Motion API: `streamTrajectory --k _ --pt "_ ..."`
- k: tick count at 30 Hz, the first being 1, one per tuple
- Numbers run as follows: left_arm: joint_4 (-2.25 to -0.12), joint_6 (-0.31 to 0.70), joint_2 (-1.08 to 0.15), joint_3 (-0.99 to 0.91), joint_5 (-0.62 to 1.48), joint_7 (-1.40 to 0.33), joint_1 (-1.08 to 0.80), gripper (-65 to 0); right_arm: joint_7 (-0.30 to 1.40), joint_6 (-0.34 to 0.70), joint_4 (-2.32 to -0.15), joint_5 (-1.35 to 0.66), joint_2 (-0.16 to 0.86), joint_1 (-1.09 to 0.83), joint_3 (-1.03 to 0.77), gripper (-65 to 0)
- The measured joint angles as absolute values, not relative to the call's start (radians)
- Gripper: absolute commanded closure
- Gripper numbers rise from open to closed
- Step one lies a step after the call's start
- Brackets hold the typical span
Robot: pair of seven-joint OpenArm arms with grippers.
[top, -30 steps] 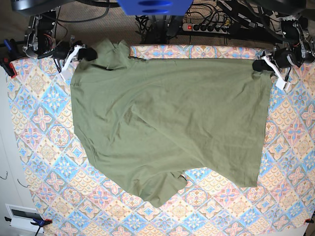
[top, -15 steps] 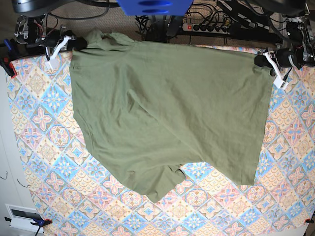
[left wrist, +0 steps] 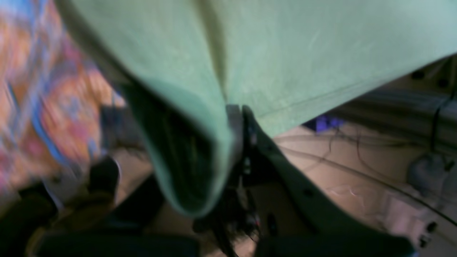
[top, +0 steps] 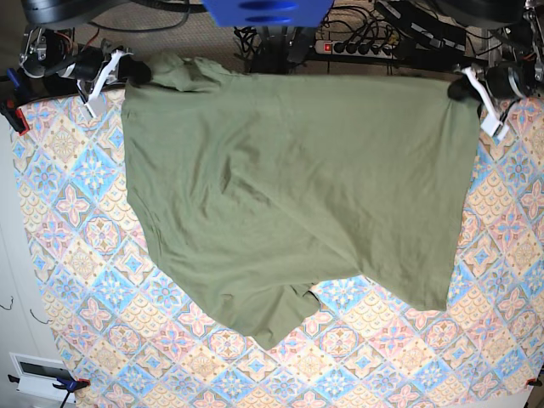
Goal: Layout the t-shirt on the table in an organized manner, then fold the t-shirt properly
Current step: 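Lift the shirt's shoulder edge with both grippers and pull it taut, then lower the held edge with both grippers, laying the shirt flat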
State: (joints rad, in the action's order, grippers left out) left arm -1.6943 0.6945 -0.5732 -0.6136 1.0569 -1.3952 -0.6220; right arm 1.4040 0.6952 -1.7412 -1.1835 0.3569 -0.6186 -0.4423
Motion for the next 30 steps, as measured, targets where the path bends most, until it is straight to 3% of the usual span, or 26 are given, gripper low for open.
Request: streamTrajectory --k 11,17,22,30 --pt "-1.695 0.697 -0.573 -0.685 1.082 -1.395 -0.665 0.0 1.401 0.695 -1.853 -1.190 0.431 -0.701 -0.442 -0.2" --pt "-1.695 0.697 -0.574 -0.688 1.082 -1.396 -0.665 0.0 1.406 0.695 -1.865 -1.329 0.429 -0.722 -0.462 -0.3" --pt "-1.699 0.697 -0.577 -0.706 1.164 -1.393 -0.727 0.0 1.417 0.695 -1.900 -1.324 0.432 -0.749 -0.527 -0.3" --pt "-1.699 0.697 -0.570 -0.882 1.297 -1.397 -0.768 0.0 1.409 0.696 -1.917 -1.341 0.430 -0.739 -0.525 -0.3"
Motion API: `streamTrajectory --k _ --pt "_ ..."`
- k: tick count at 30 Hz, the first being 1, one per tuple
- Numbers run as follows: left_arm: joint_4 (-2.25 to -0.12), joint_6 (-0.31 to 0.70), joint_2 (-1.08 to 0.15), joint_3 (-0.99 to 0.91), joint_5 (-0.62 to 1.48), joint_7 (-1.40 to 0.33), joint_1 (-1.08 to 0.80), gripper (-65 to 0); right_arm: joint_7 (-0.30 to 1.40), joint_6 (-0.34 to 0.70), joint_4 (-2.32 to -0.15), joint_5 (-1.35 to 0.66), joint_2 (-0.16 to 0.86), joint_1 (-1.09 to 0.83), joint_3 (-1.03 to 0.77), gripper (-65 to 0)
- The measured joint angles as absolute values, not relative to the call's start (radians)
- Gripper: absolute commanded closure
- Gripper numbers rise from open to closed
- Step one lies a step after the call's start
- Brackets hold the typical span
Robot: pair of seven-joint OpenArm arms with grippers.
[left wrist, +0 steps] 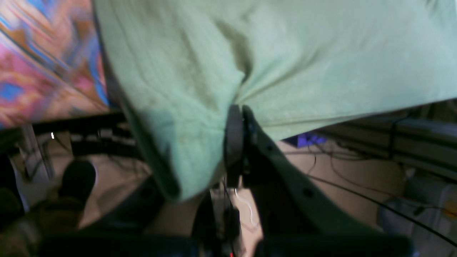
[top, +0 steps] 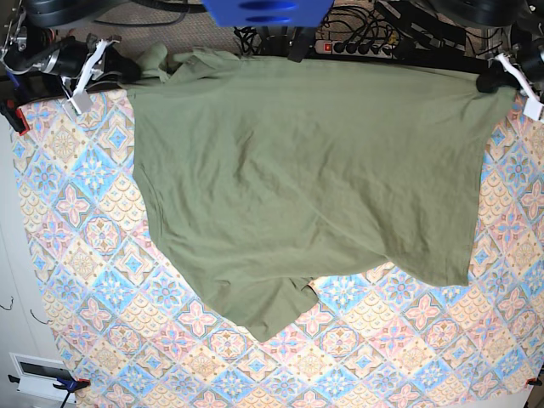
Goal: Layout the t-shirt on the table in an organized manner, then fold the t-shirt properly
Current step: 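Lower the held edge with both grippers, laying the shirt flat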
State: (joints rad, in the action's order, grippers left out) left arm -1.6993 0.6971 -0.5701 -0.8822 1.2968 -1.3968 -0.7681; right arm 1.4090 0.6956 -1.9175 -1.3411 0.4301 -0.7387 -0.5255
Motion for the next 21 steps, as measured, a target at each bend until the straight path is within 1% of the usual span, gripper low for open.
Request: streamTrajectory --k 5,9,13,18,21 --pt "-1.699 0.697 -0.525 -0.991 1.385 -1.402 -0.759 0.0 1.407 0.696 -1.913 -1.346 0.428 -0.623 -0.525 -0.3" --pt "-1.699 0.697 -0.492 -0.999 1.371 -1.410 -0.677 0.0 1.424 0.696 -1.911 -1.338 0.426 -0.552 -0.525 -0.3" --pt "-1.699 0.697 -0.441 -1.000 1.374 -1.405 -0.596 0.0 1.412 0.696 -1.896 -1.333 0.426 -0.433 -0.522 -0.3" --pt "-1.695 0.696 -0.387 -1.001 1.357 -1.412 -0.504 0.0 1.421 0.696 -1.813 -1.330 0.425 -0.367 -0.522 -0.3" --pt "-1.695 0.633 -0.368 -1.001 1.323 -1.412 -0.426 0.0 1.425 0.696 -1.738 -1.327 0.414 -0.316 -0.520 -0.3"
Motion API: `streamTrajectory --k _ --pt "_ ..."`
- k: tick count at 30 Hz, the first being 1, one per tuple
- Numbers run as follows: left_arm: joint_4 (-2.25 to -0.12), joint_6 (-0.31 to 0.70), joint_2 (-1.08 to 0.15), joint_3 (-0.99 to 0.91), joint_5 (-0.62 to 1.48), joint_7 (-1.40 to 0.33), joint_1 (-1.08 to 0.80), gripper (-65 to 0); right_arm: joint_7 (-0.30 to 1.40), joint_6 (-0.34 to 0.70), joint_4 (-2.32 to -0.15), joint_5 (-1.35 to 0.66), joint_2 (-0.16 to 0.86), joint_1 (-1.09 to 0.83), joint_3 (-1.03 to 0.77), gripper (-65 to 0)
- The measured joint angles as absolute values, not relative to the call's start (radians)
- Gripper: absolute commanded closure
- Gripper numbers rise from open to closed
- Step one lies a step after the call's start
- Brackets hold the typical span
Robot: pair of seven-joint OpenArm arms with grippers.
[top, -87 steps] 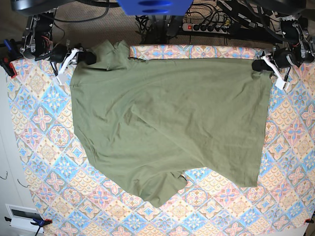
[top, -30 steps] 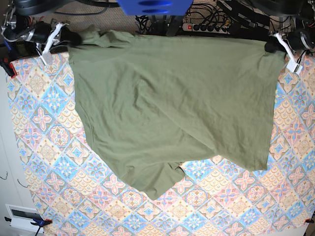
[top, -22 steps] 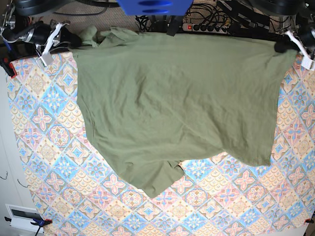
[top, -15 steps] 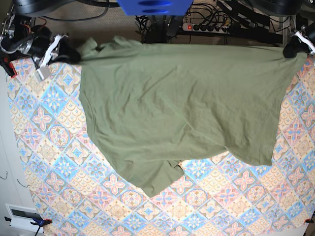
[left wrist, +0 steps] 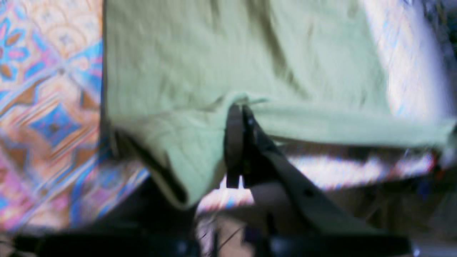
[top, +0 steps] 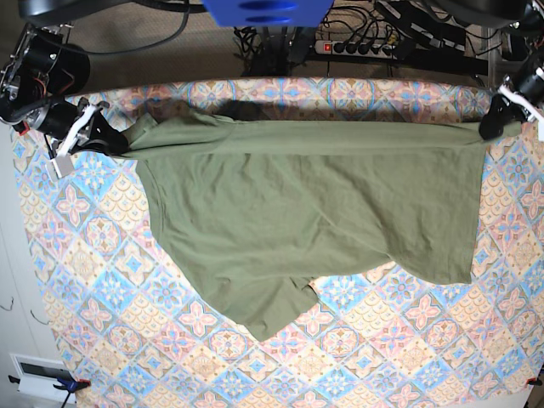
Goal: Layout the t-shirt on the table in an organized manner, then fold the t-shirt properly
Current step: 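Lower the held edge with both grippers, laying the shirt flat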
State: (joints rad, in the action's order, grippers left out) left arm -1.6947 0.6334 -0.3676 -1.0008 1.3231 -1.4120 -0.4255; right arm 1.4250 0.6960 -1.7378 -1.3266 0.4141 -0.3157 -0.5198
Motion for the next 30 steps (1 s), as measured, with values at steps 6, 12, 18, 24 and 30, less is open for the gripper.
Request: streamTrajectory --k 6,12,18,24,30 --pt "-1.657 0.625 -0.355 -0.970 1.242 -1.409 -0.300 0.0 1.417 0.696 -1.611 -1.338 0.416 -0.247 -0.517 -0.3" --pt "-1.516 0.622 -0.349 -0.944 1.140 -1.414 -0.186 0.0 1.414 0.696 -1.494 -1.328 0.413 -0.175 -0.457 -0.3" --pt "-1.423 0.622 -0.347 -0.931 1.083 -1.412 -0.096 0.0 1.417 0.696 -1.453 -1.320 0.385 -0.124 -0.441 -0.3" --pt "-1.419 0.619 -0.348 -0.877 0.970 -1.404 -0.019 0.0 1.411 0.696 -1.431 -1.260 0.371 -0.083 -0.391 -0.3" --pt "-1.416 0.618 -0.317 -0.870 0.800 -1.409 0.041 0.0 1.414 0.696 -1.427 -1.230 0.336 -0.087 -0.382 -0.3"
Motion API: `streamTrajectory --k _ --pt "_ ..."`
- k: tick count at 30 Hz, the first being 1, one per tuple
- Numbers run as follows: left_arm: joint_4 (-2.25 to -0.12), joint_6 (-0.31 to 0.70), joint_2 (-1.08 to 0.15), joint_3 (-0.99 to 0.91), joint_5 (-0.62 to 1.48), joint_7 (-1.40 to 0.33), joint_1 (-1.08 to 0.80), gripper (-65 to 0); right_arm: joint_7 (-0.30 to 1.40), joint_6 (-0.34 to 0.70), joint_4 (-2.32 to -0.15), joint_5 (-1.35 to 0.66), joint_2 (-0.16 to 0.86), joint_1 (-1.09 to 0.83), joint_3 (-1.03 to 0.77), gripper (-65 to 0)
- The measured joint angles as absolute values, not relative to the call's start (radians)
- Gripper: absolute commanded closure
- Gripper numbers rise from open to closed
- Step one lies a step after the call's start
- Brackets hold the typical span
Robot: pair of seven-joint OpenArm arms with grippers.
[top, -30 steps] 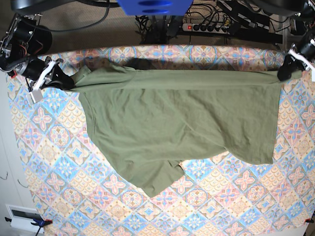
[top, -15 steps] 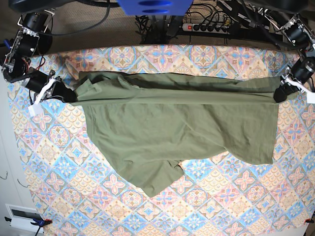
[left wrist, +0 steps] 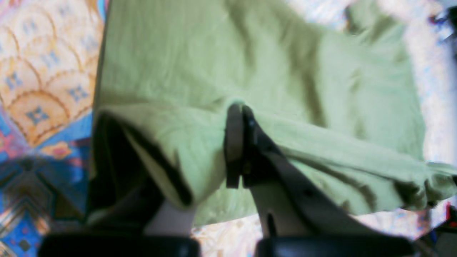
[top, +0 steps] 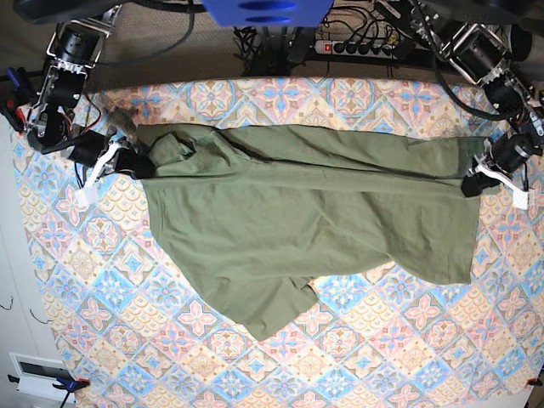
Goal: Layout the t-shirt on the table in an organized manner, then fold the t-shirt properly
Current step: 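Lower the held edge with both grippers, laying the shirt flat, then hold the shoulder edge with both grippers and drag it to straighten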
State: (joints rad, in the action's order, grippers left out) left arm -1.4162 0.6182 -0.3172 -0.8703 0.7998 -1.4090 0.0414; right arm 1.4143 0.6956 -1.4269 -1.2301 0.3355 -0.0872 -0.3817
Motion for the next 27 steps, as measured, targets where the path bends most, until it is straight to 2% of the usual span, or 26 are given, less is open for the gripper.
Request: streamTrajectory --k 2,9,12,16,19,27 --pt "-1.414 0.619 -0.322 -0.839 0.762 -1.402 0.057 -2.1 1.411 0.695 -1.427 -1.229 0.341 -0.086 -0.381 -0.3" --pt "-1.295 0.618 -0.330 -0.781 0.720 -1.395 0.111 -27.0 1.405 0.695 -1.435 -1.230 0.344 -0.119 -0.380 -0.7" --pt "-1.295 0.618 -0.331 -0.785 0.710 -1.397 0.101 -33.5 1.409 0.695 -1.438 -1.225 0.344 -0.170 -0.380 -5.5" --pt "-1.295 0.618 -0.330 -0.785 0.726 -1.398 0.102 -34.4 1.417 0.695 -1.437 -1.214 0.345 -0.198 -0.330 -16.8" --pt "-1.295 0.621 -0.352 -0.785 0.727 -1.409 0.093 -34.4 1.411 0.695 -1.463 -1.222 0.342 -0.188 -0.325 -22.2" --pt "-1.367 0.625 -0.439 -0.781 0.912 -1.406 -0.069 -34.4 1.414 0.695 -1.575 -1.220 0.349 -0.269 -0.327 -23.1"
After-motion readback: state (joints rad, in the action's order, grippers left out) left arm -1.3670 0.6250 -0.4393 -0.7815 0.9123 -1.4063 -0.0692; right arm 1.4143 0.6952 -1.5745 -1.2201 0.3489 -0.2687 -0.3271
